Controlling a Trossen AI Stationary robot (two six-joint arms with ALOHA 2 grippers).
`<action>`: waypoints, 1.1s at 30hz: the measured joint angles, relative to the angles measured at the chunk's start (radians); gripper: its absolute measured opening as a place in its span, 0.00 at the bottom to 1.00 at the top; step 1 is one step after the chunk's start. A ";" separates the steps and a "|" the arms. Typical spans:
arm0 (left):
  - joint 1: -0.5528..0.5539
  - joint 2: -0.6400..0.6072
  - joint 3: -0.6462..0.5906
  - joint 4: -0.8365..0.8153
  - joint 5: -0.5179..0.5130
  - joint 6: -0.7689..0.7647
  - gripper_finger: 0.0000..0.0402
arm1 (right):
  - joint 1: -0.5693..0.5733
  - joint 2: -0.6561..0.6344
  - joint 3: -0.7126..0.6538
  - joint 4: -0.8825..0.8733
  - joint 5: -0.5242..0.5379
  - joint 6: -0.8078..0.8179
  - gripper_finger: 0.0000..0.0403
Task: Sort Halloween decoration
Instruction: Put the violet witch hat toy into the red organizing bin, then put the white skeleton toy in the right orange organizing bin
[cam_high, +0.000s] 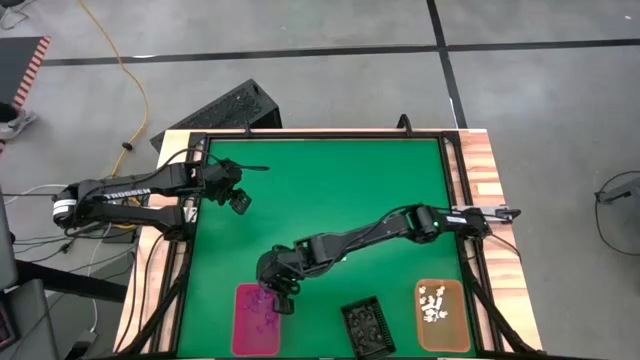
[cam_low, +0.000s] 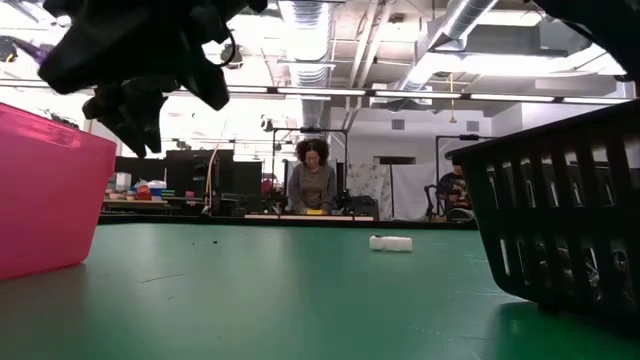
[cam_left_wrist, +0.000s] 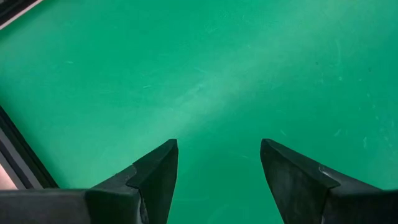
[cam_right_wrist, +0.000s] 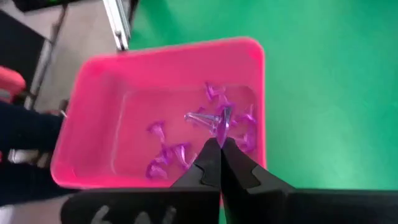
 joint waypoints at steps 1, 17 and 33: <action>0.000 0.000 0.000 0.001 -0.001 0.000 0.54 | 0.000 0.004 0.010 -0.001 -0.007 -0.005 0.08; 0.004 0.000 0.000 0.002 0.067 0.015 0.54 | -0.039 -0.062 0.012 -0.283 -0.003 0.042 0.41; 0.004 0.000 0.000 0.003 0.142 0.074 0.54 | -0.030 -0.465 -0.325 -0.640 0.268 0.006 0.41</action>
